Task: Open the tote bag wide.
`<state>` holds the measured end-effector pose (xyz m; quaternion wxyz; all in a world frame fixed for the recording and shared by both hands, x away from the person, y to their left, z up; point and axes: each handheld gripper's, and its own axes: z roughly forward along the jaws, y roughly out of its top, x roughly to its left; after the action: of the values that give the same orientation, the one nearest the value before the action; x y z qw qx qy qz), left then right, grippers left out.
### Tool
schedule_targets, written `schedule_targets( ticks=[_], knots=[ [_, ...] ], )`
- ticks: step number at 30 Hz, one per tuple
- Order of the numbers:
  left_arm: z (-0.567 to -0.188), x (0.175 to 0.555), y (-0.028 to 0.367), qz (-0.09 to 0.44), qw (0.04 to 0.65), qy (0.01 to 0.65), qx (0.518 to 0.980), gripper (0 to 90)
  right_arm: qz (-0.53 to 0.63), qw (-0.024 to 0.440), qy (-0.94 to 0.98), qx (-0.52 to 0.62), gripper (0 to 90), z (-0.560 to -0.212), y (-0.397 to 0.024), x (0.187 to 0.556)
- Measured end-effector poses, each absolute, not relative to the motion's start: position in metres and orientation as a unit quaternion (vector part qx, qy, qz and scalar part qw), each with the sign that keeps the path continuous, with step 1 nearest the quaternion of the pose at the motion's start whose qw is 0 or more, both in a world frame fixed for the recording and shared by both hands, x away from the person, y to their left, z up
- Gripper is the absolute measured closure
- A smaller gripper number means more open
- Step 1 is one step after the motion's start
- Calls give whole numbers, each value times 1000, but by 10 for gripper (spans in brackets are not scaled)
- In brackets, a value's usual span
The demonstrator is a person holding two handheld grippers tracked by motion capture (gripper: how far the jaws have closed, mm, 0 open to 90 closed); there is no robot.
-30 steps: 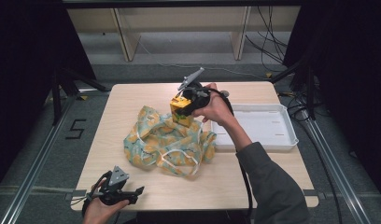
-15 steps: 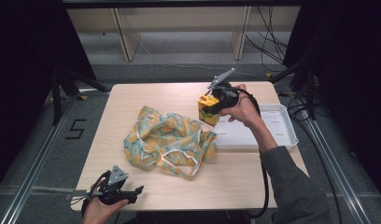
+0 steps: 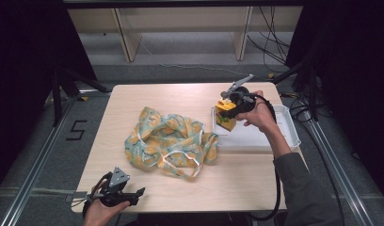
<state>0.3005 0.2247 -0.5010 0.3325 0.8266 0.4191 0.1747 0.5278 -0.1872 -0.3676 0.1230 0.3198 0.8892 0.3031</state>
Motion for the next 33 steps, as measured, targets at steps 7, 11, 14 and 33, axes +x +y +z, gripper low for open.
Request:
schedule_targets(
  ticks=[7,11,14,33],
  knots=[
    [-503,300,223,177,337,430,819,233,299,126,891,319,518,-381,-192,531],
    [-503,301,223,181,335,428,820,233,303,126,891,313,518,-389,-195,532],
    [-503,301,223,182,333,427,820,233,303,121,888,323,518,-396,-195,530],
    [-503,300,223,176,335,428,821,233,314,102,888,321,517,-425,-201,523]
  ],
)
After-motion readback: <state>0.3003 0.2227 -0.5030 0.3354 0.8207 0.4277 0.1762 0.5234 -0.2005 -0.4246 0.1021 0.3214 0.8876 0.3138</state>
